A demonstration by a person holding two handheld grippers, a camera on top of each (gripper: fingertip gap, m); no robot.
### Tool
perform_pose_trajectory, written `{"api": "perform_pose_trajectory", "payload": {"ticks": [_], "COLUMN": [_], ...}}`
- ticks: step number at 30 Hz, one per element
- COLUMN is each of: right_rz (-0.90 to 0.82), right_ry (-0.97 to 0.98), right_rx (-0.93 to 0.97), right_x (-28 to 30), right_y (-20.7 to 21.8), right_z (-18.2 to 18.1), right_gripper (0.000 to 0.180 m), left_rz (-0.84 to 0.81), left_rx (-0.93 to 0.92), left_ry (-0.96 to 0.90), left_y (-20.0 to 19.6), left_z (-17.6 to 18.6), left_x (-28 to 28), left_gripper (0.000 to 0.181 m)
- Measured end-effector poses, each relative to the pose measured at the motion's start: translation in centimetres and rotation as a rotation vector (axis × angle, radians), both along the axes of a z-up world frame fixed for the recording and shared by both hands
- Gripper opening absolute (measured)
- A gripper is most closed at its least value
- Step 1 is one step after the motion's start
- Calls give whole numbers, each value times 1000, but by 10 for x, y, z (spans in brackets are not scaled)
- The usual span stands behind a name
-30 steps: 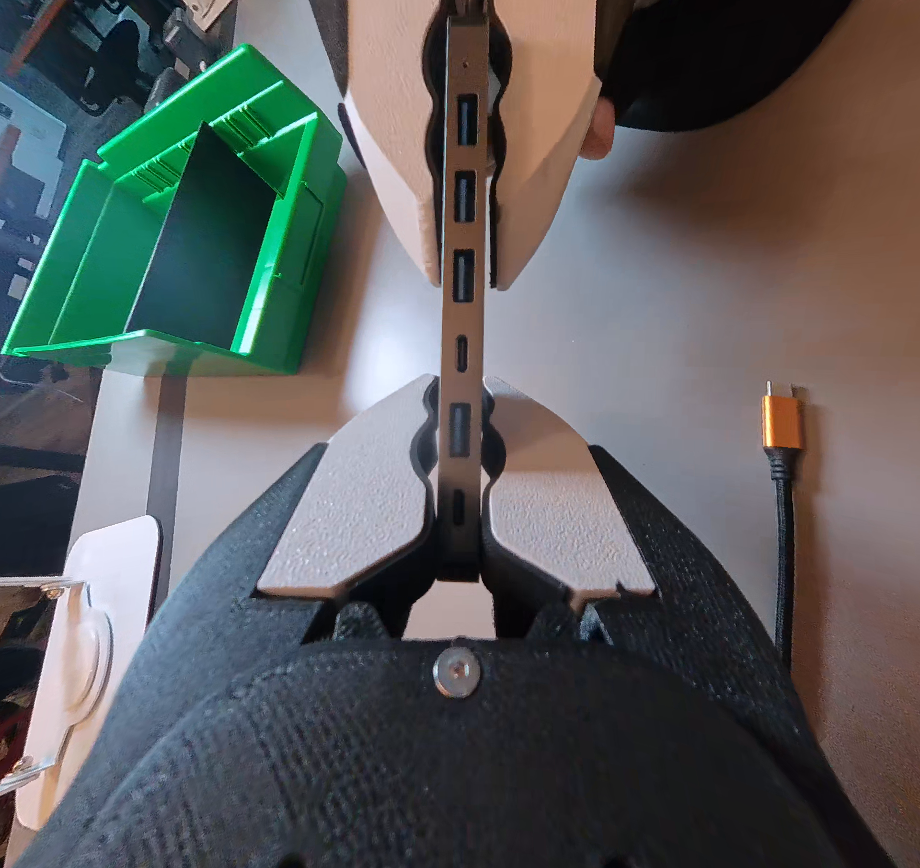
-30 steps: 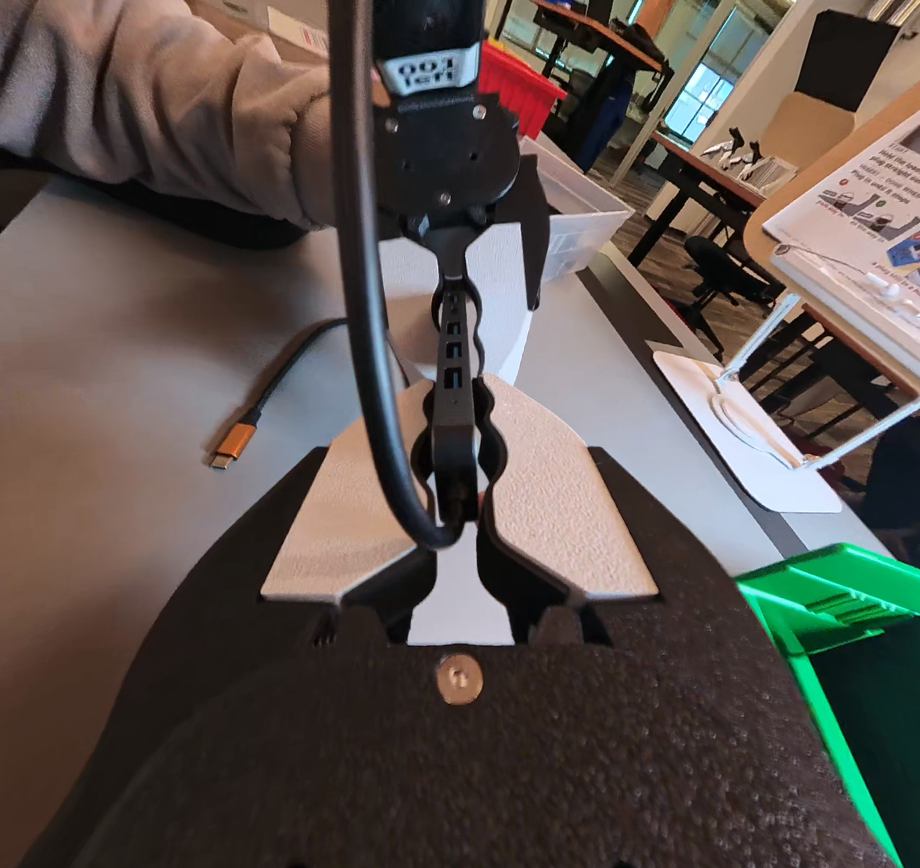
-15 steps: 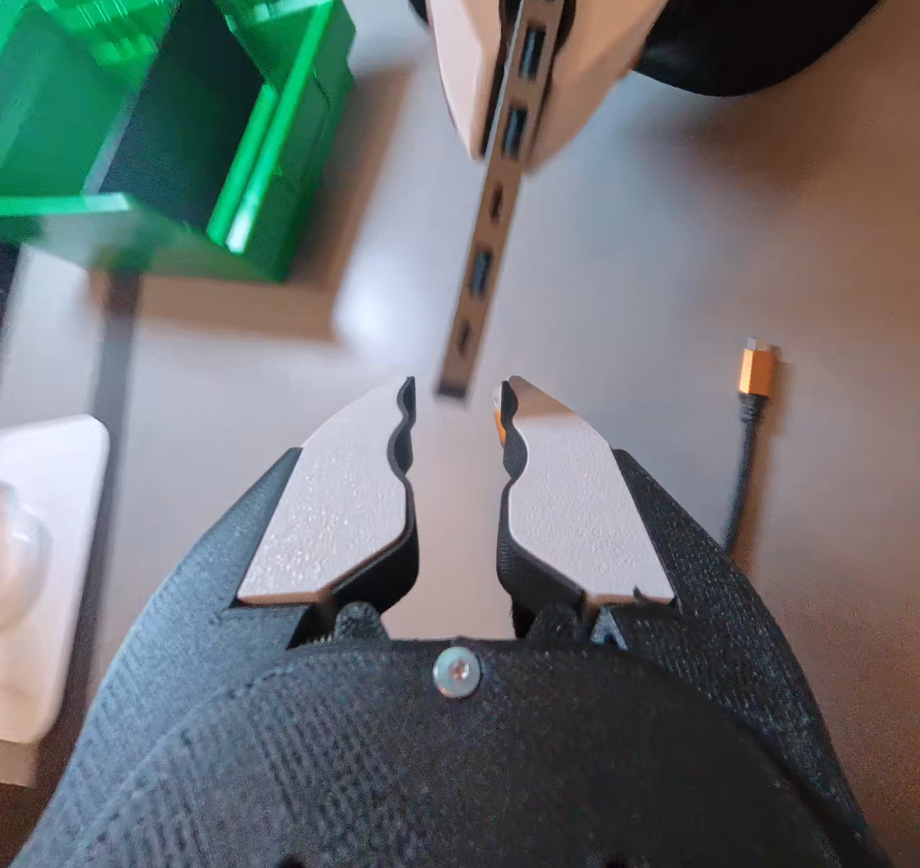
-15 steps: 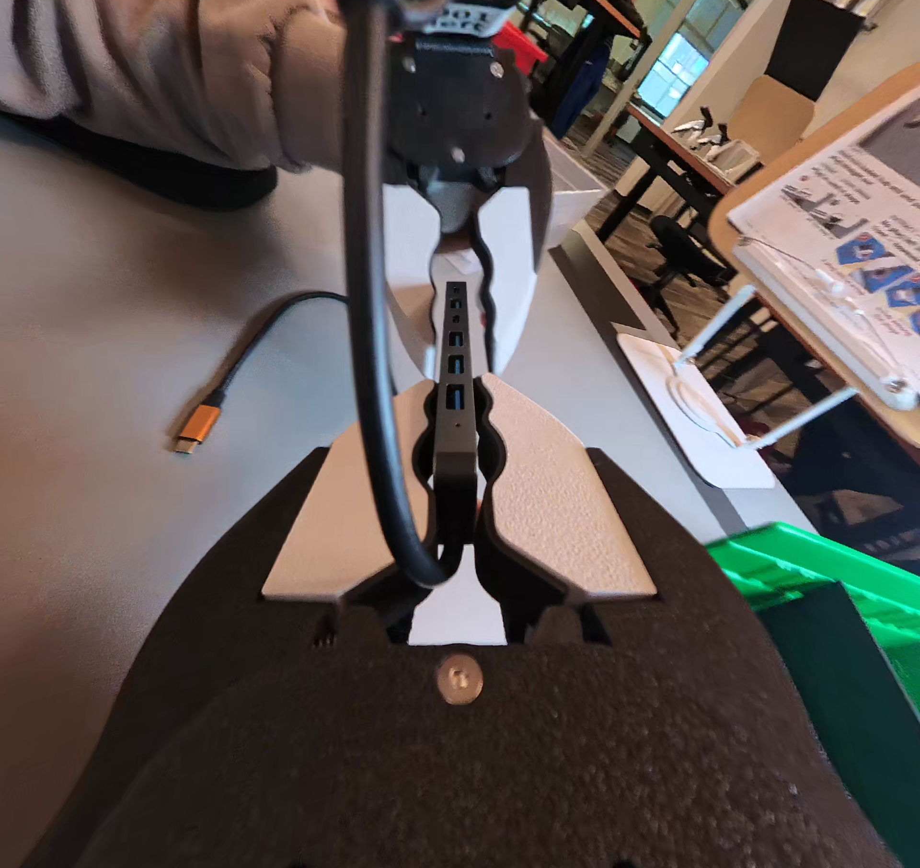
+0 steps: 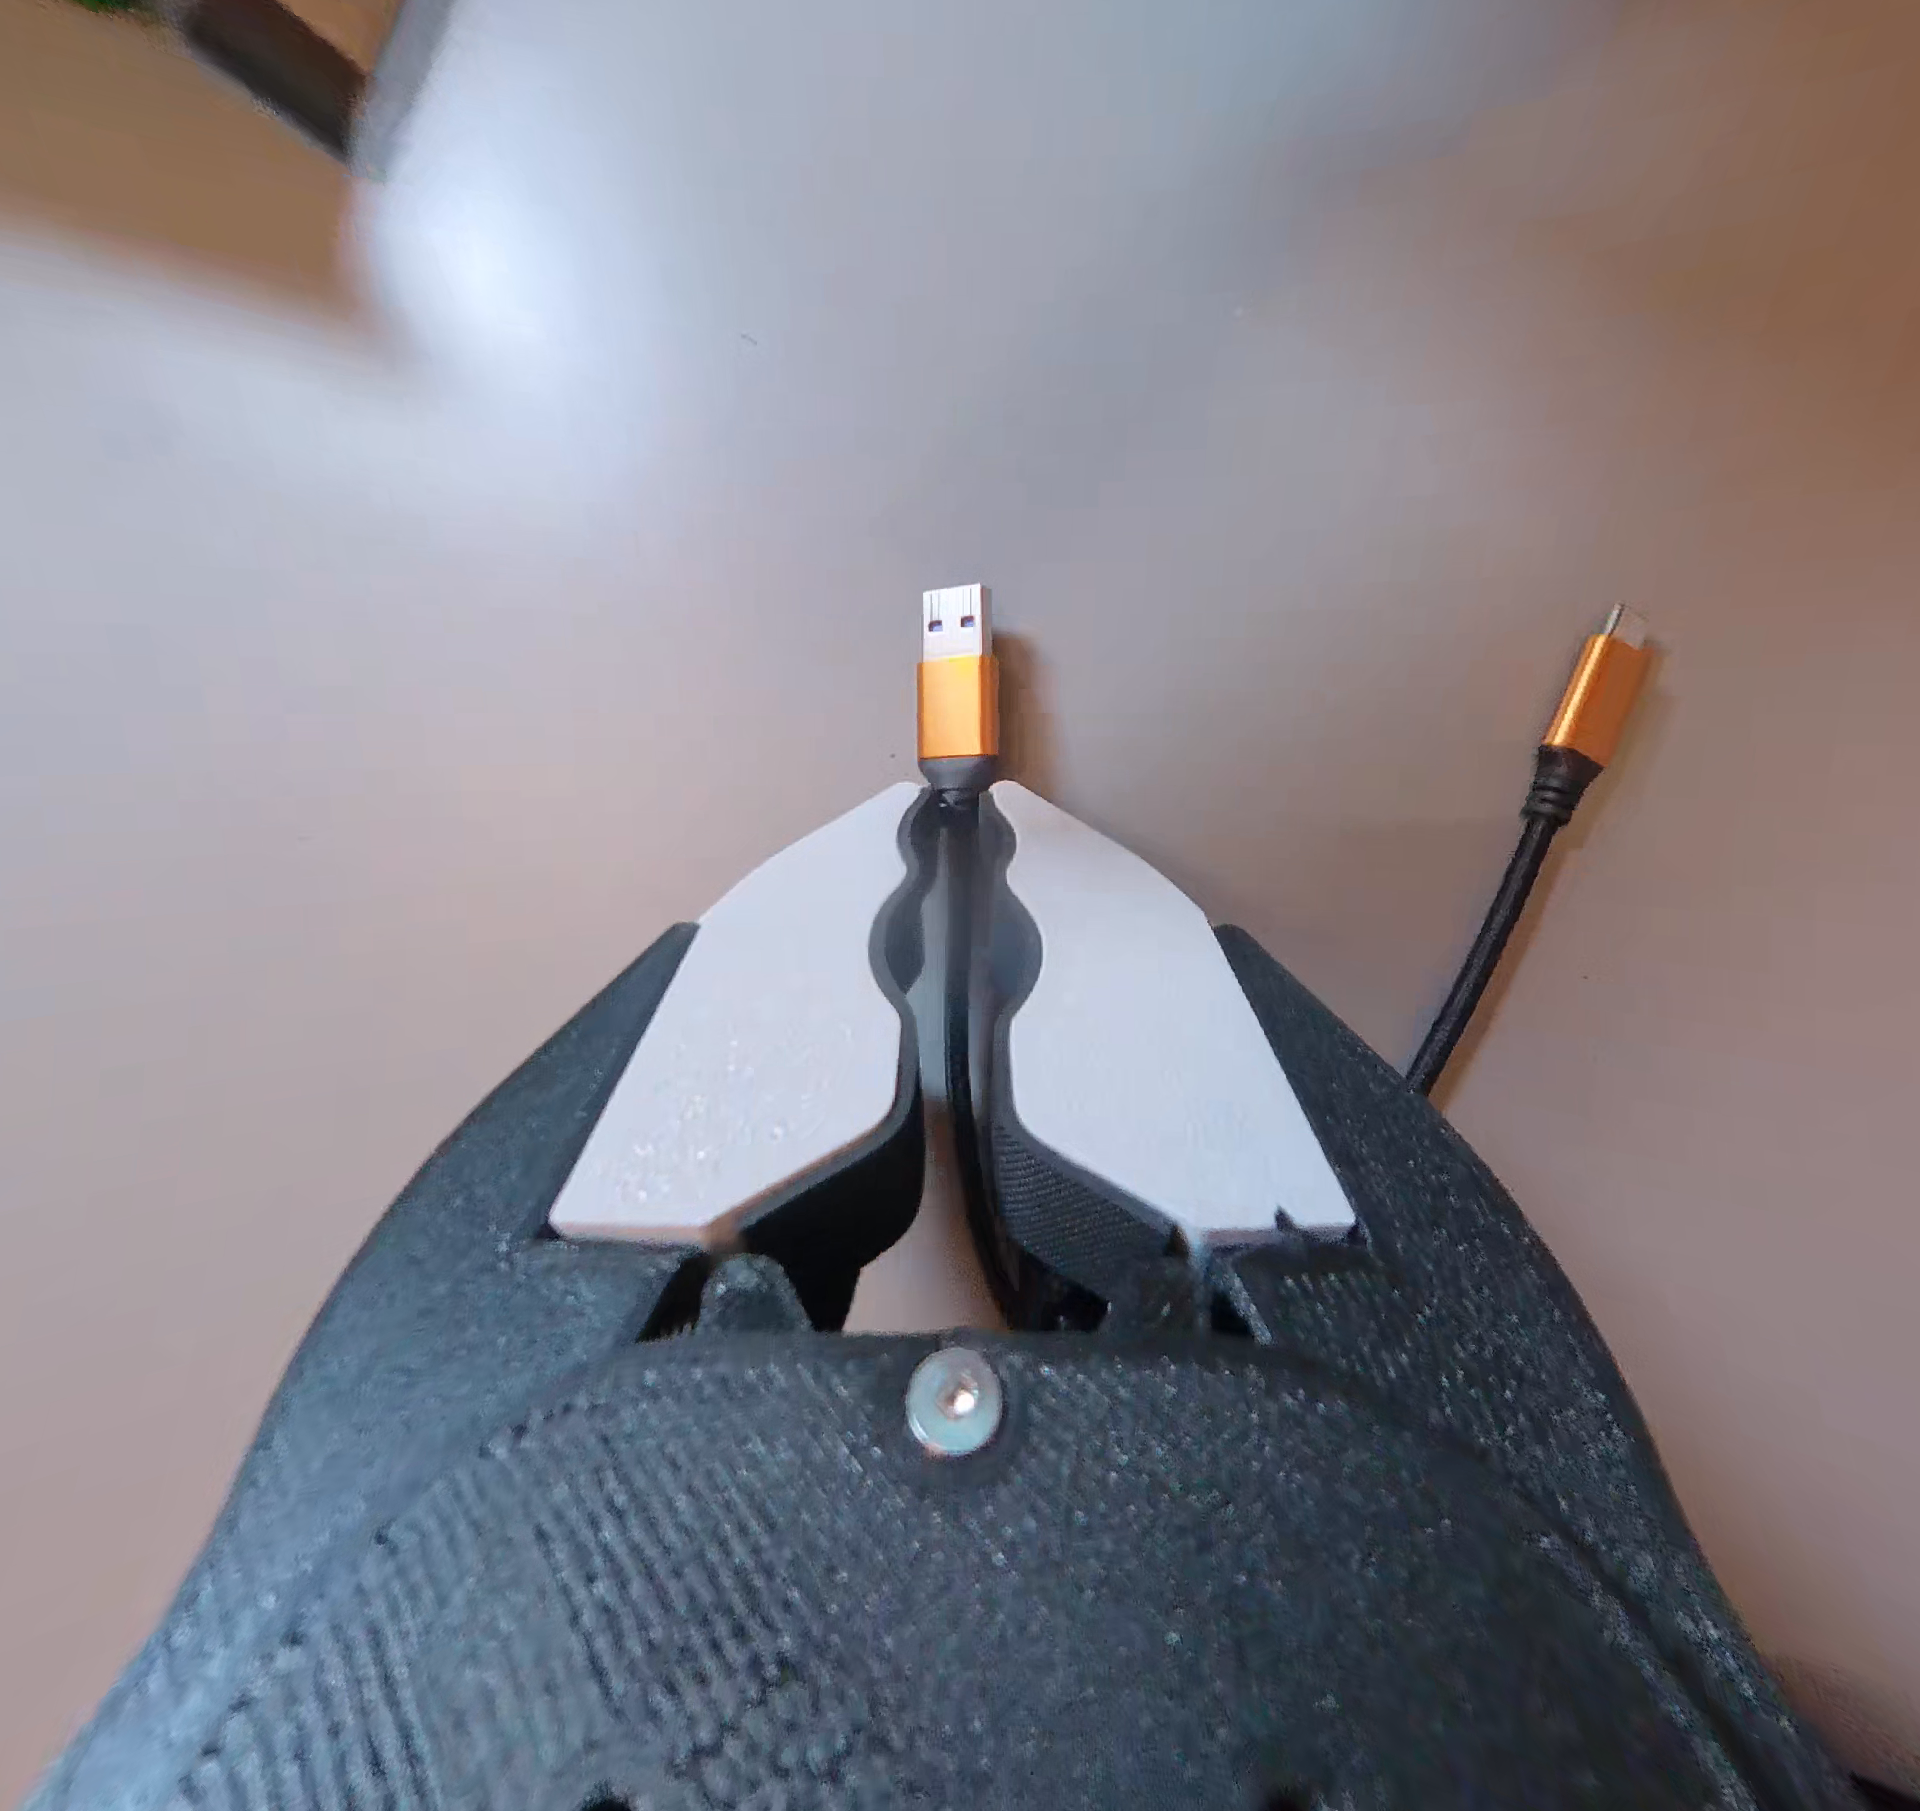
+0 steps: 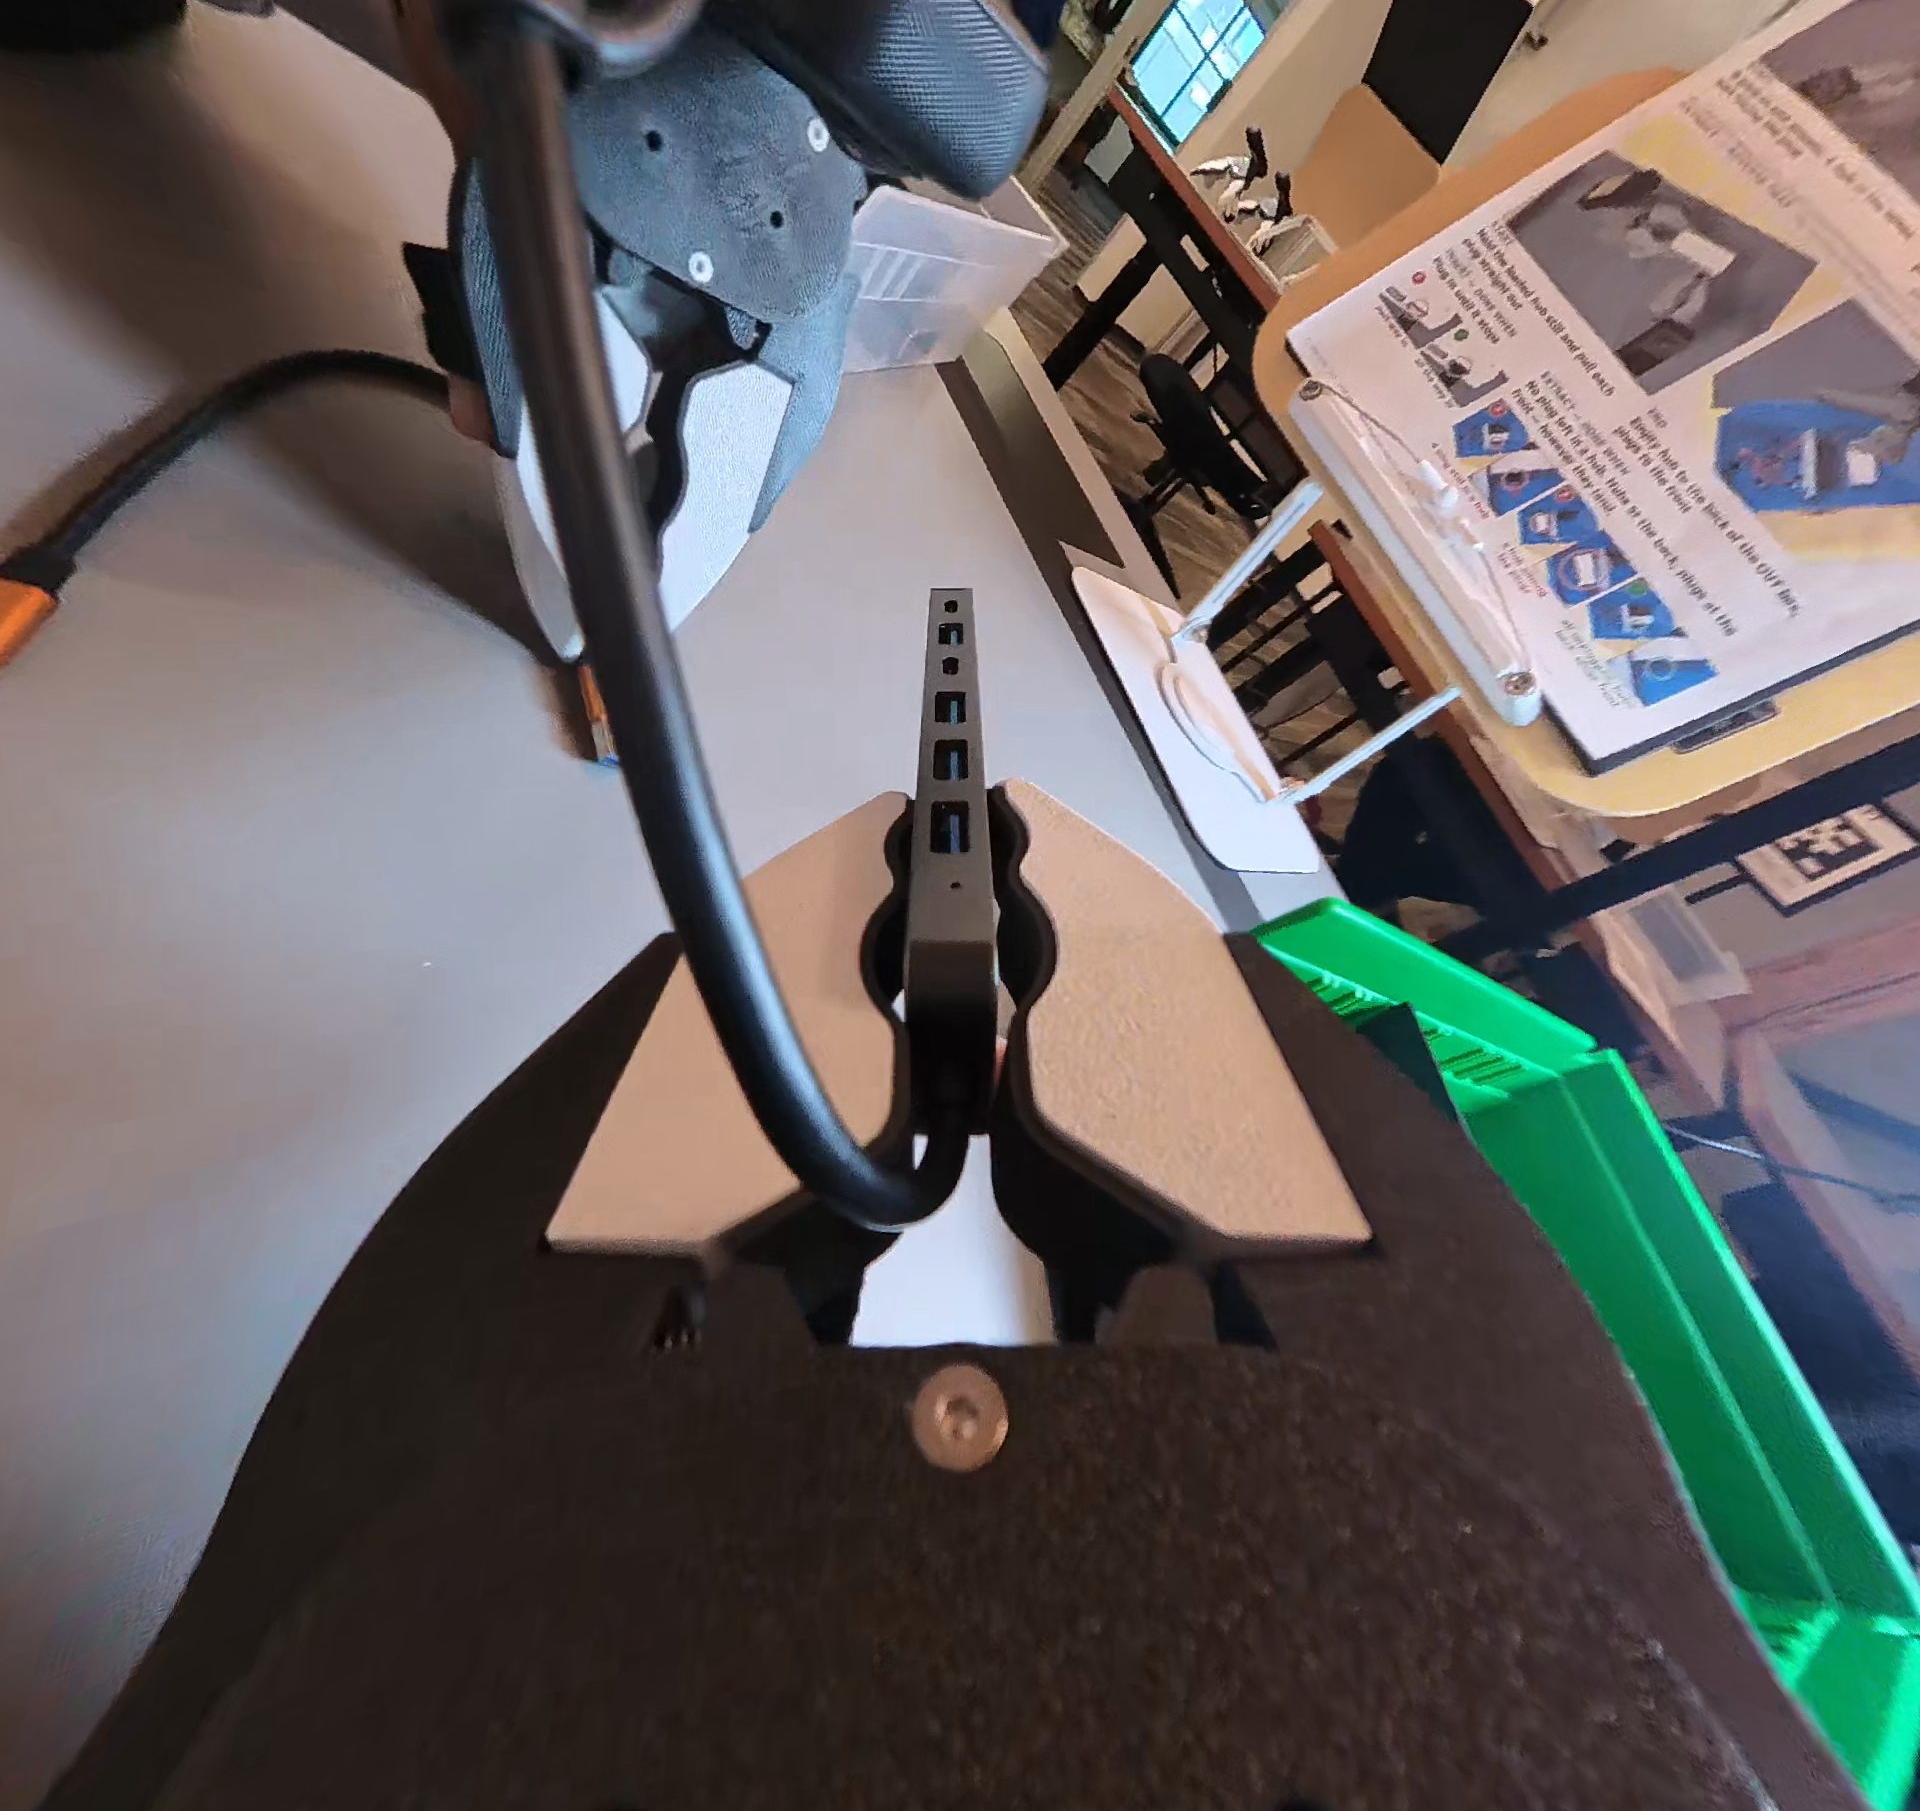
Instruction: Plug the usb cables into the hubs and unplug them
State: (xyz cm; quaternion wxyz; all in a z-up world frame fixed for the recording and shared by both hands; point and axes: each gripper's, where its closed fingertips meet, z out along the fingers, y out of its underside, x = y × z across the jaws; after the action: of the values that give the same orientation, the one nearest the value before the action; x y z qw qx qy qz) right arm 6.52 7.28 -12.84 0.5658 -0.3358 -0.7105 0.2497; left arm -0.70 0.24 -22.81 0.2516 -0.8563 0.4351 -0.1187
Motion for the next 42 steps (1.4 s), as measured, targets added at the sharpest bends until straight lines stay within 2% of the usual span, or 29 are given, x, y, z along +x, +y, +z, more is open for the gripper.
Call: {"api": "perform_pose_trajectory", "payload": {"ticks": [6,9,18,24,34,42], "right_rz": [-69,-91,-134,-177,-231,-213], "right_ry": [-18,-47,-128,-157,-199,-132], "right_rx": [208,306,561,646,702,654], "right_x": [-3,-8,-21,-26,-29,-28], "right_y": [5,3,-10,-11,-9,-18], "right_z": [-7,-14,-30,-34,-37,-23], "right_gripper": [11,11,11,12,12,11], "left_rz": [89,108,135,154,156,34], "left_rx": [110,142,51,8,29,103], "left_ry": [-193,-222,-219,-230,-129,-226], "left_y": [9,8,4,4,4,6], "left_z": [58,76,69,65,58,60], "left_x": [2,13,48,56,55,56], "left_gripper": [8,8,8,8,8,8]}}
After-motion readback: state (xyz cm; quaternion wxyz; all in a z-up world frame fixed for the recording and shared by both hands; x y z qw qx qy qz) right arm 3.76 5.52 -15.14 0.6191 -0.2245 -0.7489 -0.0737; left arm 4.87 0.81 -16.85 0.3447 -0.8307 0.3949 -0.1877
